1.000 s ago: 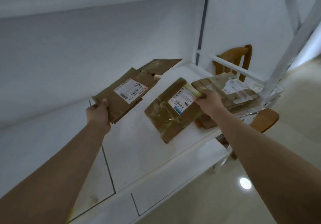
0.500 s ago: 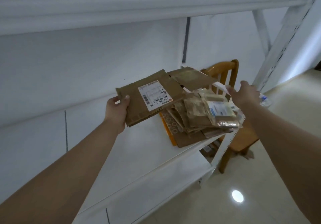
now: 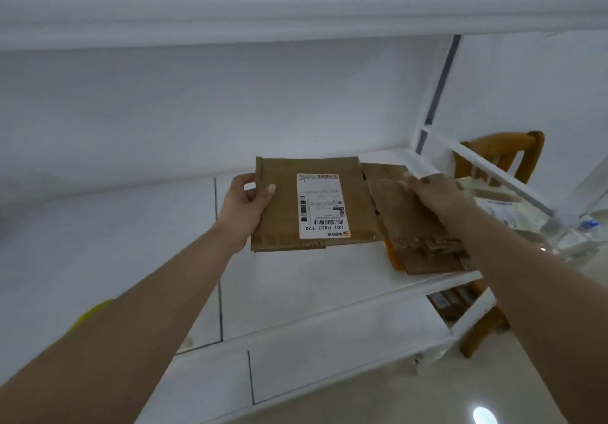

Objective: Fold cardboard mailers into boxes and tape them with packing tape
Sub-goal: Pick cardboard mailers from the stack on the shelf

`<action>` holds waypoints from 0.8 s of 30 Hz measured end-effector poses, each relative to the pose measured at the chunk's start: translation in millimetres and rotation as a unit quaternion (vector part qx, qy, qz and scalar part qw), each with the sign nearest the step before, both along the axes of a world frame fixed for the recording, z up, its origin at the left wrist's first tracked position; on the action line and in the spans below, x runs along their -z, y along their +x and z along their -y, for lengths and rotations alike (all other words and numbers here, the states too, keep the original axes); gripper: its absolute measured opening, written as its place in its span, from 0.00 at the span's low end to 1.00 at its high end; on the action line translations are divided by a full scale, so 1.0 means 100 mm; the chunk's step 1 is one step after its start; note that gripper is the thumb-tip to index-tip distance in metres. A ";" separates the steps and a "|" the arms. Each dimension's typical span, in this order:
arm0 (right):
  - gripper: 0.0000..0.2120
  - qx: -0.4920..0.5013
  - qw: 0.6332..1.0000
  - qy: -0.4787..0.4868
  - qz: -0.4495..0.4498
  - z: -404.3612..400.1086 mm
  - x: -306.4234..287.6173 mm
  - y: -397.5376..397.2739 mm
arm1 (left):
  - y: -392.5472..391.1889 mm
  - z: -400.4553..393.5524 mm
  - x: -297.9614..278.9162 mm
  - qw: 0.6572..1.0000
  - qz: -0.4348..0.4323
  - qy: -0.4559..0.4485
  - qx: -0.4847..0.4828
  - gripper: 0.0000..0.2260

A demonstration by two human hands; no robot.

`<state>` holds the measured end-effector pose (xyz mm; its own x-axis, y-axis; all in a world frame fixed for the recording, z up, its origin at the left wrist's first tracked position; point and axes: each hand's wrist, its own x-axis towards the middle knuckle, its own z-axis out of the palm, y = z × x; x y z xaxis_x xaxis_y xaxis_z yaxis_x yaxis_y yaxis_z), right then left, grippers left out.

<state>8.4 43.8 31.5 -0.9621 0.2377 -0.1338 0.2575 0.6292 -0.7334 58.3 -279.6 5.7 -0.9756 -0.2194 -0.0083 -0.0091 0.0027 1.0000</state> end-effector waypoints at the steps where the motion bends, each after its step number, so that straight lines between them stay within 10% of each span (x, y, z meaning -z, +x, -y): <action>1: 0.28 -0.027 1.000 0.016 -0.005 0.20 -0.01 0.02 | 0.09 0.19 0.02 1.000 0.000 -0.009 -0.017 0.20; 12: 0.15 -0.095 0.984 0.031 -0.149 3.26 0.19 0.70 | 1.76 2.94 0.18 0.974 0.018 -0.113 -0.198 0.24; 24: 0.25 -0.173 0.980 -0.058 -0.074 5.36 0.20 1.15 | 2.52 4.65 0.02 0.950 0.011 -0.171 -0.262 0.23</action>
<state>123.5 -492.4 11.9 -0.9932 -0.1159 0.0057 -0.0712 0.5701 -0.8185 310.0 -744.3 3.3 -0.7319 -0.6684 0.1322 -0.1191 0.3166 0.9411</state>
